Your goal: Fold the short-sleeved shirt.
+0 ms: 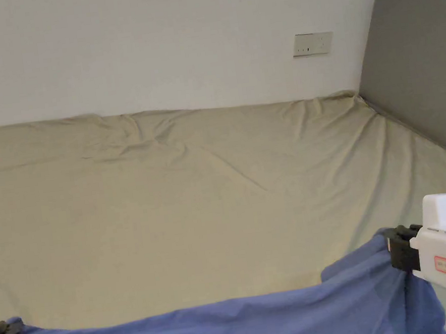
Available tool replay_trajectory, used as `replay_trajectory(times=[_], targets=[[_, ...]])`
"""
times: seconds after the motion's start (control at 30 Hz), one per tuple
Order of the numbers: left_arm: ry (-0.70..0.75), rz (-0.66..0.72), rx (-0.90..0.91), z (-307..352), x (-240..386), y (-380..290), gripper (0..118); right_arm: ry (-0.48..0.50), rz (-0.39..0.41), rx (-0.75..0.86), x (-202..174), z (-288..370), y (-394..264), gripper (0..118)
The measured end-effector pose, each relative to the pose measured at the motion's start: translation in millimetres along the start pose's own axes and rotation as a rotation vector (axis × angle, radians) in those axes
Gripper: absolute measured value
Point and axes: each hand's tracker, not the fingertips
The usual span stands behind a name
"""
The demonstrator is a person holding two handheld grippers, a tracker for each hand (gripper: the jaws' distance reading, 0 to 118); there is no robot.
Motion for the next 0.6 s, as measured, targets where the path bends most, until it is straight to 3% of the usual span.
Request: replay_trajectory(times=[0.17,0.3,0.43,0.6], targets=[[-0.018,-0.027,0.175,61.9,-10.2,53.5,6,0.039,-0.016,0.174,-6.3,66.1,55.6,9],[0.046,-0.093,0.267,95.3,-12.1,102.5,6,0.077,-0.019,0.262,-12.8,100.6,98.9,9],[0.102,-0.117,0.328,113.5,-14.9,155.2,5,0.041,0.028,0.337,-19.9,114.0,148.0,9],[0.182,-0.117,0.394,118.4,-14.9,222.3,5,0.014,0.021,0.378,-26.8,109.2,209.9,9]])
